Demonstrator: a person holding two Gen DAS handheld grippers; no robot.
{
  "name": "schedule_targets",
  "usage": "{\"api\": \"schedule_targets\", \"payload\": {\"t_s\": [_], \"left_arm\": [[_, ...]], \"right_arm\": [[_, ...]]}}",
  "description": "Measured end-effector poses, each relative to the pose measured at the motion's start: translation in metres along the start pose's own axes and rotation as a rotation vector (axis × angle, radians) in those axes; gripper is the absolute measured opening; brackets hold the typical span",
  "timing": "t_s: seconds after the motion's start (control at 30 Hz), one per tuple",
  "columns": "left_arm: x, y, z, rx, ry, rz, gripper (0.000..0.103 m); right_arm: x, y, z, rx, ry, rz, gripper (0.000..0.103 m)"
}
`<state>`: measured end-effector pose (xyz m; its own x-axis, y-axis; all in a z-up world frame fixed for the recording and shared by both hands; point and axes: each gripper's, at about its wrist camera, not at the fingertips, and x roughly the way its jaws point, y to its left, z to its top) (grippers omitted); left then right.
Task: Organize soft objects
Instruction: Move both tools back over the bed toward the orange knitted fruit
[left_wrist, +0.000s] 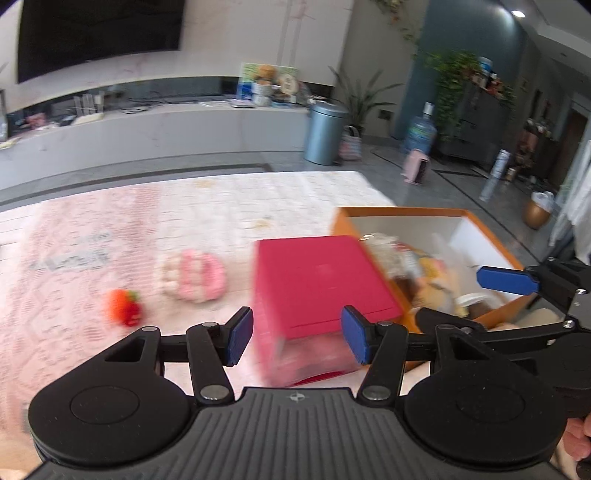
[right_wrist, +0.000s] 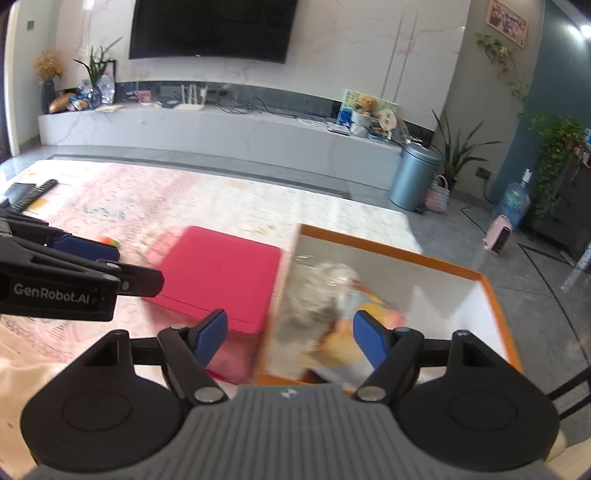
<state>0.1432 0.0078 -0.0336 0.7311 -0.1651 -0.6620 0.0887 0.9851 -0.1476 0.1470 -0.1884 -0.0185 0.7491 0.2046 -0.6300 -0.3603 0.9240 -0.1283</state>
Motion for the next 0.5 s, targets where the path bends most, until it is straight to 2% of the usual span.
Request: {"api": "schedule_targets", "payload": {"t_s": [0.17, 0.23, 0.37, 0.5], "left_arm": [[-0.010, 0.040, -0.017, -0.032, 0.001, 0.056, 0.065], [-0.013, 0.055, -0.023, -0.044, 0.003, 0.074, 0.065], [-0.018, 0.084, -0.033, -0.082, 0.009, 0.107, 0.065], [-0.018, 0.111, -0.039, -0.103, 0.025, 0.136, 0.064]], "right_arm": [[0.004, 0.036, -0.001, 0.006, -0.019, 0.045, 0.073], [0.008, 0.051, 0.000, -0.002, -0.020, 0.065, 0.065], [0.016, 0.080, 0.003, -0.031, -0.021, 0.100, 0.062], [0.029, 0.105, 0.009, -0.069, -0.016, 0.138, 0.054]]}}
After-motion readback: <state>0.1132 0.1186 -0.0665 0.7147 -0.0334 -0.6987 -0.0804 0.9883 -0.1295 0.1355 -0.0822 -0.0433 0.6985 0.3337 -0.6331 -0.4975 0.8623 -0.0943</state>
